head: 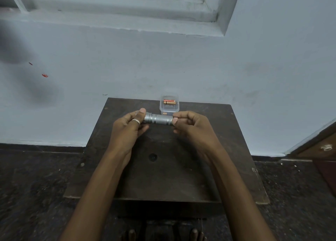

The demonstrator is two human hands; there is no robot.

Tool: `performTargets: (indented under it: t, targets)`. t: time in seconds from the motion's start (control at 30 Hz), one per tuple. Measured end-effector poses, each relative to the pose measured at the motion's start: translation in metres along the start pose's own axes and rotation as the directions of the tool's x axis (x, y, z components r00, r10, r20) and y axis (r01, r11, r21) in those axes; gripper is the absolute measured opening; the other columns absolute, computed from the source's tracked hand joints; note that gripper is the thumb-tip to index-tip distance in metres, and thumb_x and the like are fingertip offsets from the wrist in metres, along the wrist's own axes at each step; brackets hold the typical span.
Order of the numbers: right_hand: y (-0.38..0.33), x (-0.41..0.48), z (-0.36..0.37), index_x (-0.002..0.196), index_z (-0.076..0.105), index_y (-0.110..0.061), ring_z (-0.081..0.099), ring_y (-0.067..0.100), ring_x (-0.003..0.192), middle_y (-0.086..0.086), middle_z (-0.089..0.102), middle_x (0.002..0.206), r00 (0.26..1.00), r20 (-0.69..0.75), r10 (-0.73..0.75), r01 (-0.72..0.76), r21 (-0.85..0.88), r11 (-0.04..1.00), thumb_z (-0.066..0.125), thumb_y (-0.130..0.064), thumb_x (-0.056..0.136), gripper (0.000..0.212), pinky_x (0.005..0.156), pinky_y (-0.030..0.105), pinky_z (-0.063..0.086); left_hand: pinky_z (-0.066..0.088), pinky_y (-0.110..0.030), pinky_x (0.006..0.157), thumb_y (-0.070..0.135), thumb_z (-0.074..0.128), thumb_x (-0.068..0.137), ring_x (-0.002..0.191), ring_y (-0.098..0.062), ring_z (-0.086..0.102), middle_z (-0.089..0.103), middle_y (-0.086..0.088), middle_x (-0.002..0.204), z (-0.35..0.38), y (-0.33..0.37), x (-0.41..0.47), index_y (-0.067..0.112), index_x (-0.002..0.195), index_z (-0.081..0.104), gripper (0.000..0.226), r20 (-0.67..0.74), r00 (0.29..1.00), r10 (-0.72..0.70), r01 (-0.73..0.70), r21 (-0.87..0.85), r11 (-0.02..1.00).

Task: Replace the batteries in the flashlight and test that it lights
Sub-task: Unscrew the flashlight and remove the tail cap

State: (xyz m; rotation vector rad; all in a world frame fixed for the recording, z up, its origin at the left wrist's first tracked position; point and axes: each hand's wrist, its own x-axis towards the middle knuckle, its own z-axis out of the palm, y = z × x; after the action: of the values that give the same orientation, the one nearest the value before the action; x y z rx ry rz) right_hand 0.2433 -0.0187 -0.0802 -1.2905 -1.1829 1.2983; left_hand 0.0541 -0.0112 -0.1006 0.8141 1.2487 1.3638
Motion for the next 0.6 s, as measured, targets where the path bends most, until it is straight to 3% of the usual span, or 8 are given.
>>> performTargets:
  t: [0.2,0.33,0.43,0.6]
  targets:
    - [-0.0043,-0.0022,-0.0012,0.097,0.071,-0.012,0.071,-0.001,0.076,-0.005,0.076,0.085,0.996,0.01,-0.084,0.084,-0.019,0.996,0.071,0.014,0.08,0.031,0.068,0.013,0.053,0.056,-0.026,0.084,0.033,0.066,0.094,0.095,-0.011,0.068,0.073,-0.005,0.096,0.0001,0.0003,-0.0002,0.009,0.103,0.074,0.027,0.001,1.0,0.003,-0.003,0.001,1.0]
    - [0.0003,0.0011,-0.0005,0.109,0.07,-0.012,0.073,0.016,0.09,0.006,0.076,0.098,1.0,-0.003,0.01,-0.01,0.047,0.999,0.075,-0.012,0.088,0.021,0.075,0.026,0.057,0.057,-0.026,0.085,0.034,0.066,0.094,0.096,-0.012,0.068,0.072,-0.007,0.099,-0.0003,0.0005,0.0002,0.009,0.104,0.074,0.028,0.001,1.0,0.005,-0.005,0.007,1.0]
    - [-0.0017,-0.0006,0.0022,0.095,0.071,-0.009,0.072,0.015,0.076,0.008,0.074,0.087,0.996,-0.01,0.092,-0.092,0.003,0.996,0.063,-0.03,0.098,0.023,0.066,0.023,0.058,0.056,-0.026,0.084,0.034,0.066,0.094,0.094,-0.01,0.068,0.072,-0.006,0.096,-0.0001,0.0007,-0.0005,0.009,0.103,0.074,0.028,0.004,1.0,0.009,-0.009,0.006,1.0]
    - [-0.0033,-0.0027,0.0017,0.092,0.071,-0.004,0.068,0.013,0.066,0.009,0.071,0.075,0.997,-0.009,0.076,-0.076,-0.013,0.997,0.061,-0.026,0.099,0.026,0.058,0.019,0.054,0.056,-0.026,0.085,0.034,0.066,0.094,0.096,-0.013,0.068,0.071,-0.007,0.097,0.0004,0.001,-0.0002,0.008,0.102,0.074,0.028,0.007,1.0,0.009,-0.009,0.004,1.0]
